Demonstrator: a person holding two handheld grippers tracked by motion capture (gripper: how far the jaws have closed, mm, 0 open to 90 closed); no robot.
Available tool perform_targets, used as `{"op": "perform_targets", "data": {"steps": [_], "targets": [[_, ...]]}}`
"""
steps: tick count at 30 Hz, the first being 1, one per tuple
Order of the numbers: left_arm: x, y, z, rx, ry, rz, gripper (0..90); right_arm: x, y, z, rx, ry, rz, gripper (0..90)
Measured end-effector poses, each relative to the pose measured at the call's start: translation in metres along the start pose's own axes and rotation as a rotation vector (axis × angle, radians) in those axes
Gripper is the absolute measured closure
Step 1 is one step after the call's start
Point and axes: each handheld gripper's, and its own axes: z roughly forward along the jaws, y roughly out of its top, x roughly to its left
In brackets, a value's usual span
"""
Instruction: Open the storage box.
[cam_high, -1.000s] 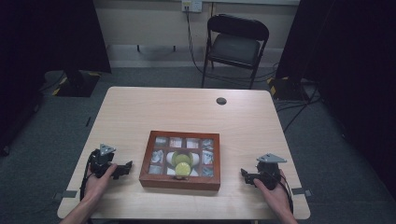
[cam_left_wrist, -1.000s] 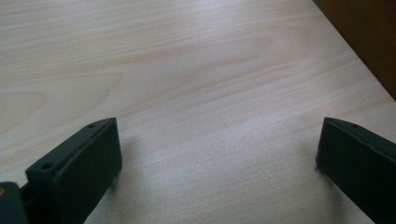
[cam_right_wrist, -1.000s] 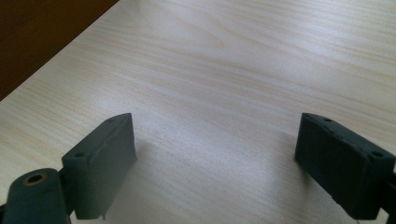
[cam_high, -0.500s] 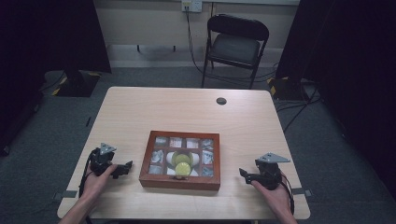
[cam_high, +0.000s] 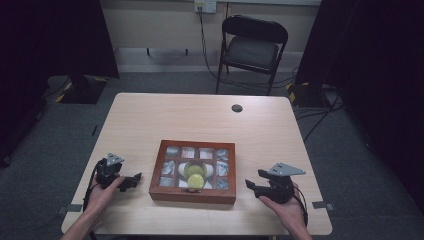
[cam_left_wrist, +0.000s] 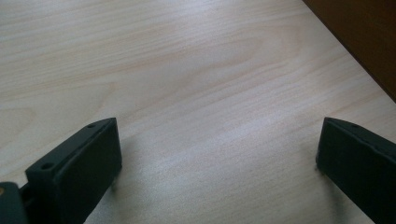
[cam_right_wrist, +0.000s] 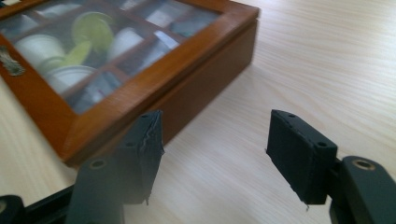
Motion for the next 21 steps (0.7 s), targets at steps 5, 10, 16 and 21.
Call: {"op": "perform_targets", "data": {"steps": [5,10,16,21], "targets": [[0.000,0.000,0.000,0.000,0.000,0.000,0.0,0.013,0.010,0.003,0.015,0.054,-0.018,40.2],[0.000,0.000,0.000,0.000,0.000,0.000,0.0,0.024,0.027,0.008,-0.001,0.113,-0.034,44.0],[0.000,0.000,0.000,0.000,0.000,0.000,0.0,0.040,0.046,0.017,0.022,0.195,-0.063,49.7],[0.000,0.000,0.000,0.000,0.000,0.000,0.0,0.053,0.057,0.025,0.048,0.257,-0.083,54.4]]}}
